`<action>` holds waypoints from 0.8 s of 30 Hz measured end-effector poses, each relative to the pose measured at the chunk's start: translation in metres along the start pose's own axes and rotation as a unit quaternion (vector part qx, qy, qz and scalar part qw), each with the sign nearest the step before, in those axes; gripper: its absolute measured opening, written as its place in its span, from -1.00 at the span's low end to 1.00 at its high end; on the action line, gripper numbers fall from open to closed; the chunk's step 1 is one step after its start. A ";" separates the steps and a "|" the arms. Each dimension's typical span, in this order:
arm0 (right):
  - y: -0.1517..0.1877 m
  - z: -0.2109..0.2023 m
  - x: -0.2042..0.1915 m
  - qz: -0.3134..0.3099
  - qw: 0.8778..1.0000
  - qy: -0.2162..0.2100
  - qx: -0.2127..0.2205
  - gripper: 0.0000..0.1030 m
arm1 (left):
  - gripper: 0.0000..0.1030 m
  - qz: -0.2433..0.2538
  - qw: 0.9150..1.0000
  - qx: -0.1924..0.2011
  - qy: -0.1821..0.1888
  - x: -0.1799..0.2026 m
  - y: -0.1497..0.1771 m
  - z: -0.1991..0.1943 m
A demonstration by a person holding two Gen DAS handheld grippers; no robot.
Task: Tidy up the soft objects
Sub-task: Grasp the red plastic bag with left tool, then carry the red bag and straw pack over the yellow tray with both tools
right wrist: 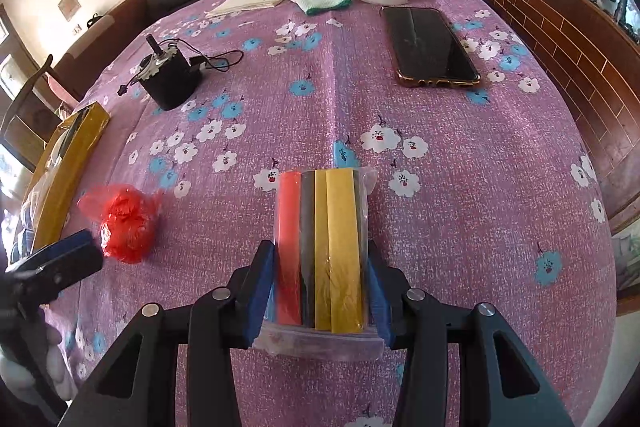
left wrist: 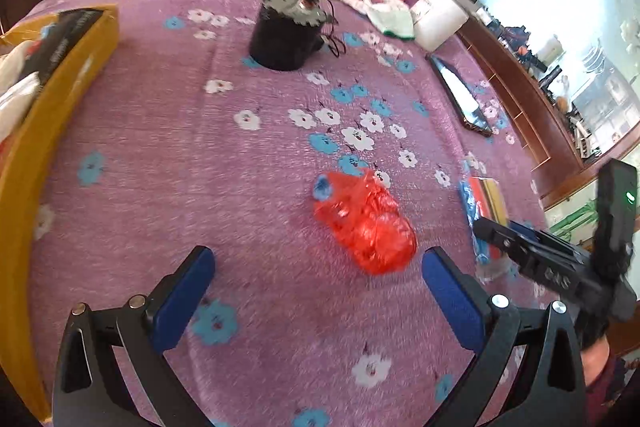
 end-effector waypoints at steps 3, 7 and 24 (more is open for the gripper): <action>0.000 0.000 0.000 -0.002 1.000 0.000 0.007 -0.08 | 1.00 0.037 0.998 0.002 -0.042 0.016 -0.006 0.013; 0.000 0.000 0.001 -0.005 1.000 -0.006 0.011 -0.08 | 0.94 0.069 0.995 -0.003 -0.075 0.030 -0.011 0.027; 0.007 -0.003 -0.003 -0.007 1.000 -0.002 0.022 -0.10 | -0.40 0.089 0.993 0.038 -0.067 0.026 0.000 -0.009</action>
Point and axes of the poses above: each gripper's, at about its wrist camera, not at the fingertips, and z roughly the way its jaws point, x to its right, y to its underside, the point moved 2 cm from there along z, roughly the way its jaws point, and after that the axes turned 1 degree about -z, right-handed, at the moved point
